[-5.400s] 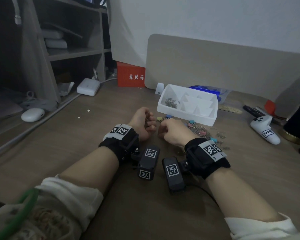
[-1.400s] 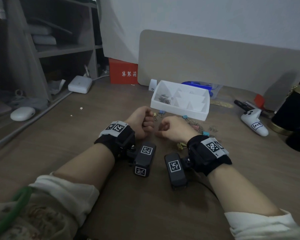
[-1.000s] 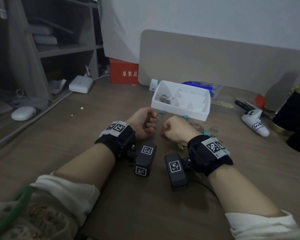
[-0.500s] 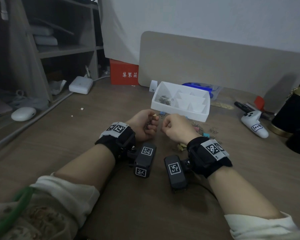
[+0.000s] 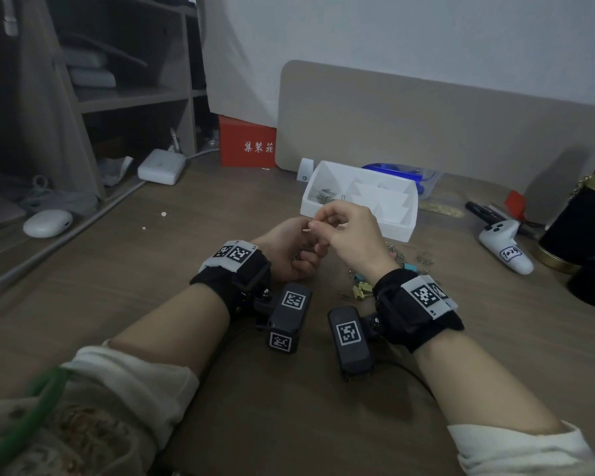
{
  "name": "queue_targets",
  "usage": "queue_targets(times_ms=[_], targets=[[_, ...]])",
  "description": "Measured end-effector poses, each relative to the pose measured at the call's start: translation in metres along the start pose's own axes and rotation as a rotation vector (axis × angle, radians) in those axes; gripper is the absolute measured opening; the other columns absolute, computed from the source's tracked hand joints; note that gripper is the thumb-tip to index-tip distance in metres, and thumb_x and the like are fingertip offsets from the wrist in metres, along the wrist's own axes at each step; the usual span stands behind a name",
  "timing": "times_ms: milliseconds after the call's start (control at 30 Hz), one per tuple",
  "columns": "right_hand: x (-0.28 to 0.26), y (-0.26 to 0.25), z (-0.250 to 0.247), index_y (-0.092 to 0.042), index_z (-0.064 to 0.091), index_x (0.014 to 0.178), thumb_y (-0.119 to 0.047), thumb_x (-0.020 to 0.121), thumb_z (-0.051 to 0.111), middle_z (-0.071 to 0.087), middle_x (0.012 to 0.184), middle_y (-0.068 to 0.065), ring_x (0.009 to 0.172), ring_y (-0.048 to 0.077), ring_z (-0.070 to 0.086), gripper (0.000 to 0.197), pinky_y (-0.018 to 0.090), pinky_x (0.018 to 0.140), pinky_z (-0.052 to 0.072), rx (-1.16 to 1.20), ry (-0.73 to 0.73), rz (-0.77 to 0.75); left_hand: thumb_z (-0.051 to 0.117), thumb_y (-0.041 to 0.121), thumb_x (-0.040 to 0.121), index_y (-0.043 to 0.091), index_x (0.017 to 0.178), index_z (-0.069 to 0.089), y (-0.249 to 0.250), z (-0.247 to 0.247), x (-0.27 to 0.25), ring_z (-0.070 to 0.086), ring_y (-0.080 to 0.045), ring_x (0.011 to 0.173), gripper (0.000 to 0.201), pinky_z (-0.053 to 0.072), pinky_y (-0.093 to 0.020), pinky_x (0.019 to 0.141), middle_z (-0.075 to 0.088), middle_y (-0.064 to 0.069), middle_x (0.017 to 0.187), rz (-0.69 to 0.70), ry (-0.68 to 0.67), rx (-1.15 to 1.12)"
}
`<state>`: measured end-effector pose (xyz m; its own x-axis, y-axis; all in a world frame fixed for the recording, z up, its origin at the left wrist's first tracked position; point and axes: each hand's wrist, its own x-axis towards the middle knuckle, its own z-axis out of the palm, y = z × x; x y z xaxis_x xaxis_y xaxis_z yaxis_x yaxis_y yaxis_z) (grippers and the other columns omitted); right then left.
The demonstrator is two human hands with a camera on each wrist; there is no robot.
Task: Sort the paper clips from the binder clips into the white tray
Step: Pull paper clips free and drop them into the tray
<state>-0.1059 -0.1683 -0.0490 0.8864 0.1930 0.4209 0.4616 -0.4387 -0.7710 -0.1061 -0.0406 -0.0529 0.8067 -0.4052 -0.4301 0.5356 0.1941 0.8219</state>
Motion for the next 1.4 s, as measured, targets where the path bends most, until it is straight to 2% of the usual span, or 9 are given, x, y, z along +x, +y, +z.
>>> queue_targets(times_ms=[133,267,400,533,600,700,833,1133,1400], targets=[[-0.002,0.001,-0.001,-0.014,0.074,0.083,-0.006,0.085,0.069,0.068,0.070,0.000,0.052,0.003,0.061,0.009,0.016,0.060,0.050,0.063,-0.077,0.037,0.033,0.025,0.093,0.020,0.064,0.039,0.001,0.000,0.001,0.023,-0.004,0.035,0.030,0.010,-0.013,0.033,0.036,0.004,0.053,0.006,-0.020,-0.010],[0.004,0.007,-0.014,-0.017,0.076,0.087,-0.018,0.089,0.066,0.073,0.084,-0.002,0.082,0.008,0.066,0.010,0.022,0.078,0.051,-0.034,0.037,0.037,0.038,0.031,0.096,0.016,0.063,0.040,0.000,0.001,0.002,0.021,-0.004,0.031,0.036,0.010,-0.013,0.030,0.034,0.005,0.048,0.014,0.043,-0.031],[0.005,0.020,-0.034,-0.020,0.075,0.086,-0.016,0.088,0.065,0.071,0.089,-0.003,0.089,0.014,0.064,0.011,0.034,0.084,0.053,-0.292,0.042,0.163,0.036,0.027,0.097,0.019,0.062,0.035,0.000,0.002,0.003,0.020,-0.004,0.027,0.036,0.010,-0.013,0.027,0.029,0.007,0.043,0.025,0.062,-0.065],[0.004,0.023,-0.043,-0.027,0.070,0.075,-0.015,0.085,0.069,0.071,0.093,-0.001,0.088,0.017,0.064,0.016,0.035,0.084,0.054,-0.482,-0.126,0.272,0.036,0.027,0.097,0.020,0.061,0.033,-0.001,0.000,0.002,0.018,-0.003,0.027,0.037,0.009,-0.014,0.026,0.023,0.008,0.041,0.029,0.070,-0.063],[0.003,0.020,-0.044,-0.025,0.070,0.079,-0.022,0.081,0.075,0.070,0.092,-0.001,0.086,0.016,0.064,0.006,0.033,0.081,0.054,-0.501,-0.209,0.329,0.036,0.028,0.097,0.020,0.061,0.034,-0.001,0.000,0.003,0.018,-0.003,0.027,0.037,0.010,-0.014,0.025,0.023,0.008,0.041,0.032,0.072,-0.066],[0.001,0.017,-0.043,-0.023,0.068,0.091,-0.033,0.073,0.082,0.067,0.098,-0.002,0.091,0.016,0.062,0.025,0.033,0.085,0.051,-0.543,-0.360,0.398,0.037,0.029,0.097,0.019,0.061,0.035,-0.001,-0.001,0.003,0.018,-0.004,0.027,0.037,0.011,-0.014,0.025,0.023,0.008,0.043,0.030,0.072,-0.077],[0.000,0.016,-0.038,-0.020,0.068,0.097,-0.030,0.074,0.082,0.066,0.100,0.000,0.094,0.018,0.061,0.029,0.032,0.087,0.050,-0.560,-0.374,0.397,0.038,0.030,0.096,0.019,0.061,0.036,-0.001,-0.003,0.004,0.018,-0.004,0.028,0.037,0.011,-0.014,0.025,0.023,0.008,0.044,0.026,0.072,-0.082],[-0.001,0.019,-0.031,-0.024,0.068,0.068,-0.019,0.080,0.074,0.071,0.085,-0.002,0.087,0.017,0.064,0.015,0.034,0.084,0.054,-0.573,-0.362,0.355,0.037,0.029,0.096,0.018,0.062,0.036,-0.001,-0.003,0.004,0.019,-0.005,0.029,0.036,0.011,-0.014,0.028,0.024,0.007,0.045,0.025,0.072,-0.089],[0.000,0.023,-0.030,-0.025,0.067,0.074,-0.014,0.086,0.060,0.069,0.092,0.000,0.089,0.021,0.063,0.017,0.041,0.085,0.055,-0.629,-0.317,0.313,0.036,0.030,0.097,0.017,0.062,0.037,-0.001,-0.004,0.004,0.020,-0.005,0.029,0.037,0.011,-0.015,0.028,0.025,0.007,0.046,0.026,0.076,-0.086]])
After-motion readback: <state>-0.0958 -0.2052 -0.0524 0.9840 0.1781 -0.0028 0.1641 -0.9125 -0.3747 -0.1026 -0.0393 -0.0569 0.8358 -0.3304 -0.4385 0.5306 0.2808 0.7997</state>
